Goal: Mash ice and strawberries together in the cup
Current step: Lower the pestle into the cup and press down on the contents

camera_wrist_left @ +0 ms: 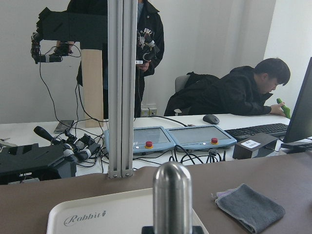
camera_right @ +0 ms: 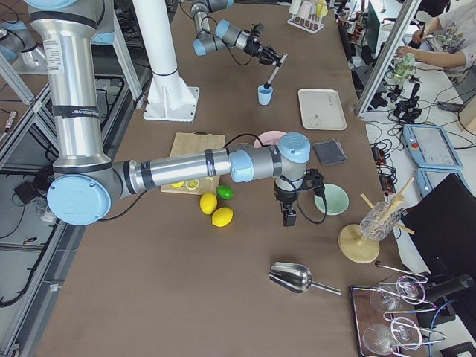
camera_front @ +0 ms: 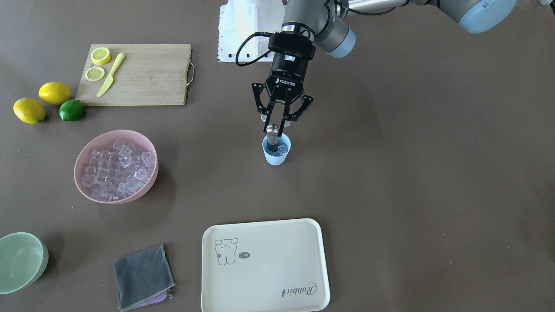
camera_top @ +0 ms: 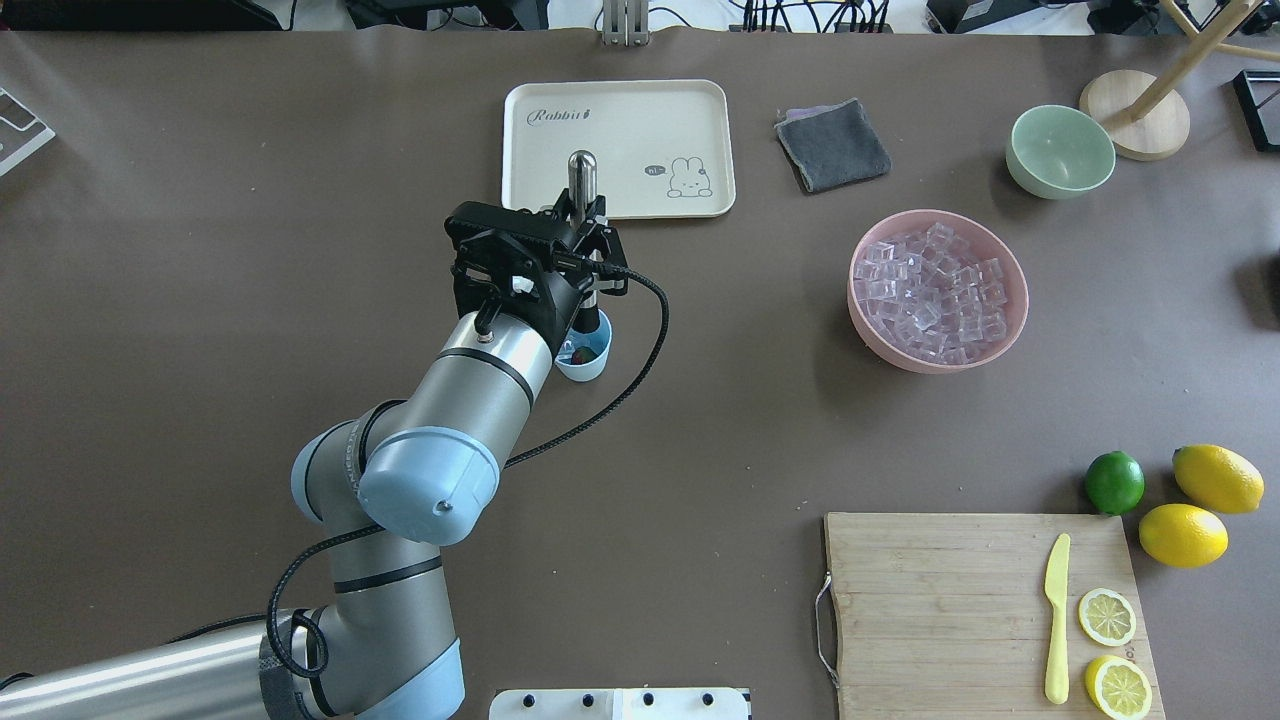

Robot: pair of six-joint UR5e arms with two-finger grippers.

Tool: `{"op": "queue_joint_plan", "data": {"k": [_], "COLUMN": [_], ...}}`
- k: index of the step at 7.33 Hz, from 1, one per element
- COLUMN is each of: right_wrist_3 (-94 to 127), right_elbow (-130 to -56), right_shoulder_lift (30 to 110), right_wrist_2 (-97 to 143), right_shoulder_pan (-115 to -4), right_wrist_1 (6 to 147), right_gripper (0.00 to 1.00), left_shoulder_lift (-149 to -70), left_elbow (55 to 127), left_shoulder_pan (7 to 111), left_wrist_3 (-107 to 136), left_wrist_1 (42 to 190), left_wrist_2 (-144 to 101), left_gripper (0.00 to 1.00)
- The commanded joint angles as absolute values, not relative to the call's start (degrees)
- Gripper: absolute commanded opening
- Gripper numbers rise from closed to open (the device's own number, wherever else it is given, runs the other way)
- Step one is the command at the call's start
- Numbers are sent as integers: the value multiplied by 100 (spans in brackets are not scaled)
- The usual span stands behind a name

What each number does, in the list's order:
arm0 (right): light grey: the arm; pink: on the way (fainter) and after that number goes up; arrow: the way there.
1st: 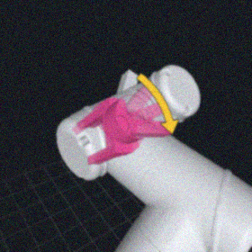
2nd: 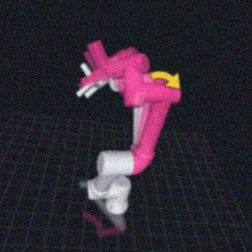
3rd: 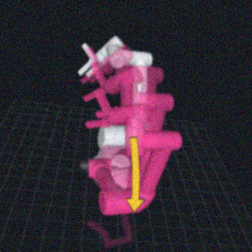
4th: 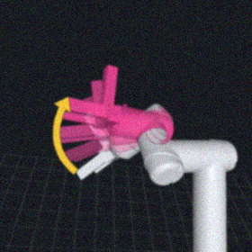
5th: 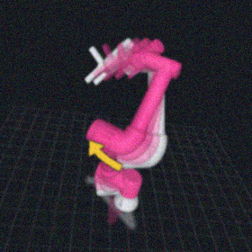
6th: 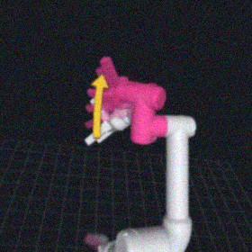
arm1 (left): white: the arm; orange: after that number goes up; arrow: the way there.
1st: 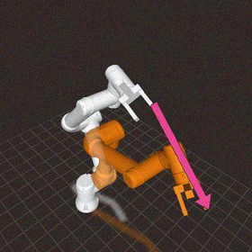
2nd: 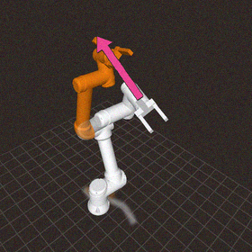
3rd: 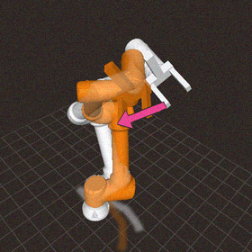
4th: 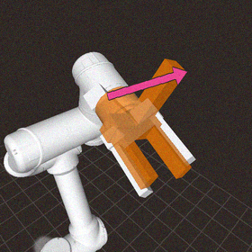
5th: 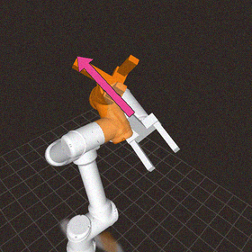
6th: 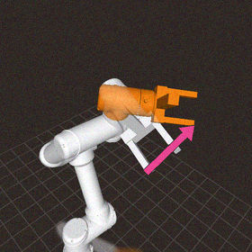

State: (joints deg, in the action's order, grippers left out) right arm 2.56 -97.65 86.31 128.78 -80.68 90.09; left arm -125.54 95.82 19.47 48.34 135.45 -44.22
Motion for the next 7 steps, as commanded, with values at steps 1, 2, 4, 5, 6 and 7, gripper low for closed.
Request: {"op": "queue_joint_plan", "data": {"k": [1,2,4,5,6,7], "right_wrist_3": [264,246,255,220,220,220], "right_elbow": [-9756,-9756,-9747,-9677,-9590,-9598], "right_shoulder_lift": [8648,8648,8640,8596,8561,8543], "right_wrist_2": [12850,12858,12841,12841,12823,12815], "right_shoulder_pan": [-8068,-8068,-8068,-8068,-8060,-8060], "right_wrist_1": [9009,9009,9009,9000,9000,9000], "right_gripper": [99,99,99,99,99,99], "left_shoulder_lift": [-12507,-12507,-12480,-12550,-12586,-12795], "left_elbow": [9510,9423,9134,9236,9272,9359], "left_shoulder_pan": [1916,1907,1828,1854,2089,2562], "left_wrist_3": [4843,4860,5219,5125,5115,5089], "left_wrist_1": [13553,13561,13561,13562,13527,13474], "left_wrist_2": [-4438,-4430,-4430,-4447,-4639,-5546], "left_gripper": [0,0,0,0,0,0]}}
